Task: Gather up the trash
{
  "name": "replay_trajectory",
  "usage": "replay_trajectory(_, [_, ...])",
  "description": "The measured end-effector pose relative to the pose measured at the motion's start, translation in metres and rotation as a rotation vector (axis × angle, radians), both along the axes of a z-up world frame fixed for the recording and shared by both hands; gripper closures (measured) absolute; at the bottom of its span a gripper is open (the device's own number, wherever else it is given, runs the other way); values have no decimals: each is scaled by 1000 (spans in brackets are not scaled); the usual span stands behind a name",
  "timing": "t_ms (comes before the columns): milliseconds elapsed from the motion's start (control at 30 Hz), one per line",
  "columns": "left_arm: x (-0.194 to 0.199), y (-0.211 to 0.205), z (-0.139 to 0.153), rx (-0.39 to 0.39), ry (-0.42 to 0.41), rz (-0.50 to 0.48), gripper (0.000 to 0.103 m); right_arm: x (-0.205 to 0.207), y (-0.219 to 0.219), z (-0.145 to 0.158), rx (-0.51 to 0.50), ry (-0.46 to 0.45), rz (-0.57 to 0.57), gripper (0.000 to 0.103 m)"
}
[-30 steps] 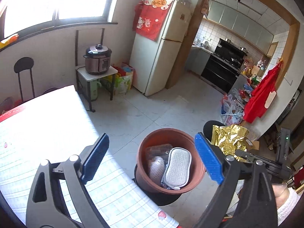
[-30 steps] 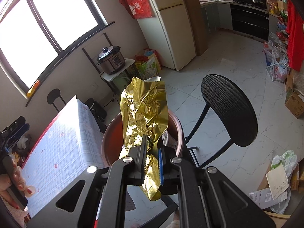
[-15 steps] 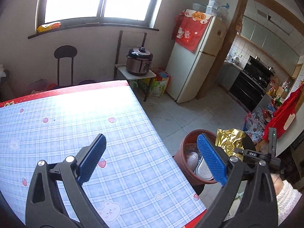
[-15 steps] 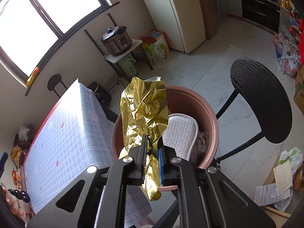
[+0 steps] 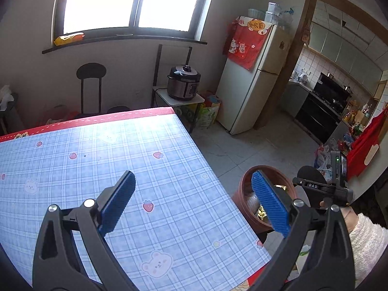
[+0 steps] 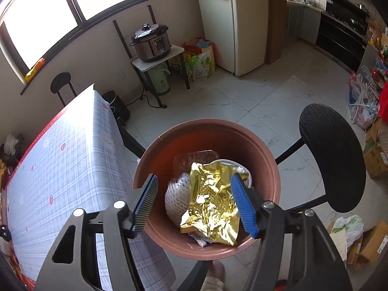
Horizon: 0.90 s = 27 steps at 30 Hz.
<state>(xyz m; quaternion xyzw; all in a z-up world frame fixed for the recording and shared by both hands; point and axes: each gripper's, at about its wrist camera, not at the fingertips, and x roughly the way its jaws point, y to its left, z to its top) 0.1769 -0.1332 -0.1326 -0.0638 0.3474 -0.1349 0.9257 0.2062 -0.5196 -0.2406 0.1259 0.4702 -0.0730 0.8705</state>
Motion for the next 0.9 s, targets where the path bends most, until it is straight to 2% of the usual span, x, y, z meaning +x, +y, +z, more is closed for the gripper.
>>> replay_trajectory(67, [-1, 1, 4, -8, -8, -9, 8, -7, 3, 17, -28, -24, -12, 21])
replay_trajectory(167, [-4, 3, 12, -5, -23, -30, 8, -21, 10, 44, -62, -60, -26, 9])
replay_trajectory(233, [-6, 5, 19, 6, -43, -44, 6, -30, 17, 61, -86, -86, -20, 6])
replay_trajectory(467, [-15, 16, 40, 21, -77, -55, 6, -67, 46, 116, -156, -156, -64, 6])
replay_trajectory(700, [-28, 12, 50, 94, -83, -98, 6, -103, 76, 148, -180, -154, -95, 6])
replay_trajectory(900, [-44, 10, 59, 48, -115, -139, 6, -133, 104, 169, -256, -198, -105, 6])
